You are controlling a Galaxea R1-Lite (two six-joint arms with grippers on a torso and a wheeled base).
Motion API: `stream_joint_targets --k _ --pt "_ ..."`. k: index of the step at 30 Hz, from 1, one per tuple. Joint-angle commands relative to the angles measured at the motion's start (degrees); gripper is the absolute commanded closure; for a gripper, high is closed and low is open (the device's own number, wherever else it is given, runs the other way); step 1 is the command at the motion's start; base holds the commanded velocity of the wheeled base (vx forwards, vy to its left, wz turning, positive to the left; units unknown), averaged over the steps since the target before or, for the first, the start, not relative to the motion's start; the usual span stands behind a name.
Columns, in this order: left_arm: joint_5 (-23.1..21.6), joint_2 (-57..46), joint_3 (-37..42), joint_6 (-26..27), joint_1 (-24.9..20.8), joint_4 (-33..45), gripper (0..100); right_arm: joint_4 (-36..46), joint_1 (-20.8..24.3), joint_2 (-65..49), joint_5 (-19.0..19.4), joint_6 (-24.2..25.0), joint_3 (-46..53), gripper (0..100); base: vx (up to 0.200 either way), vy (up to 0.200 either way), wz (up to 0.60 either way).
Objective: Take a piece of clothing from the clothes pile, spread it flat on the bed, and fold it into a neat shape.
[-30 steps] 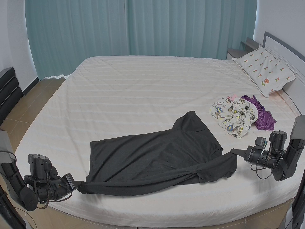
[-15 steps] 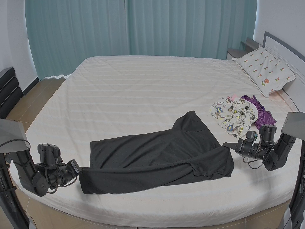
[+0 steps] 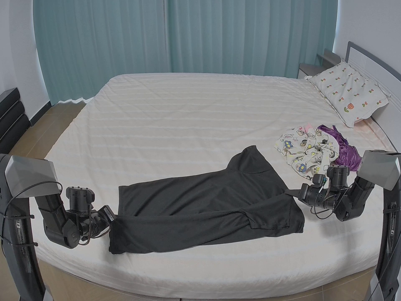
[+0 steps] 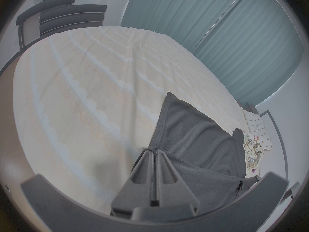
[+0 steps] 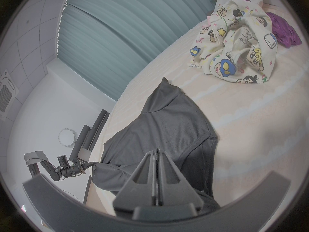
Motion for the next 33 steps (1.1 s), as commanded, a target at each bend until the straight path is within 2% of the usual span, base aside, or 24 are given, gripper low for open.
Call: stream_joint_targets --k 1,4,14,15,24,27,28,29,30,32,33 --pt "0.09 2.89 -1.75 -0.01 -0.04 0.01 100 0.27 0.15 2.67 -0.74 -0.02 -1.92 100 0.0 0.0 0.0" --pt "0.09 3.15 -1.84 -0.01 -0.13 0.09 100 0.36 0.77 3.63 -1.8 -0.02 -2.8 100 0.0 0.0 0.0" --pt "2.73 5.0 -3.07 0.08 -1.27 0.27 100 1.24 0.85 4.25 -1.88 -0.11 -3.5 100 0.0 0.0 0.0" --pt "2.82 5.0 -3.07 0.08 -1.36 0.36 0 1.24 0.85 4.34 -1.88 -0.11 -3.77 0 0.0 0.0 0.0" --pt "2.82 4.03 -2.28 -0.8 -1.1 0.01 0 0.27 0.33 2.14 -5.49 1.21 -4.47 0 0.0 0.0 0.0" --pt "3.17 -0.89 -0.7 -5.63 -0.66 0.01 0 0.01 0.06 -1.82 -5.84 7.01 -1.31 0 0.0 0.0 0.0" --pt "3.17 -1.15 -0.52 -5.72 -0.66 0.01 0 0.01 0.06 -1.99 -5.84 7.28 -1.13 0 0.0 0.0 0.0" --pt "2.56 -3.7 1.15 -7.48 -0.3 -0.08 0 -0.96 0.5 -3.49 -6.54 11.5 0.45 0 0.0 0.0 0.0" --pt "2.56 -4.05 1.41 -7.65 -0.3 -0.08 0 -1.14 0.59 -3.66 -6.8 12.29 0.8 0 0.0 0.0 0.0" --pt "2.56 -6.43 2.38 -9.59 -0.04 -0.34 0 -4.92 0.85 -4.8 -8.56 18.18 3.26 0 0.0 0.0 0.0" --pt "2.56 -6.43 2.38 -9.59 -0.04 -0.34 0 -4.92 0.85 -4.8 -8.56 18.18 3.26 0 0.0 0.0 0.0"
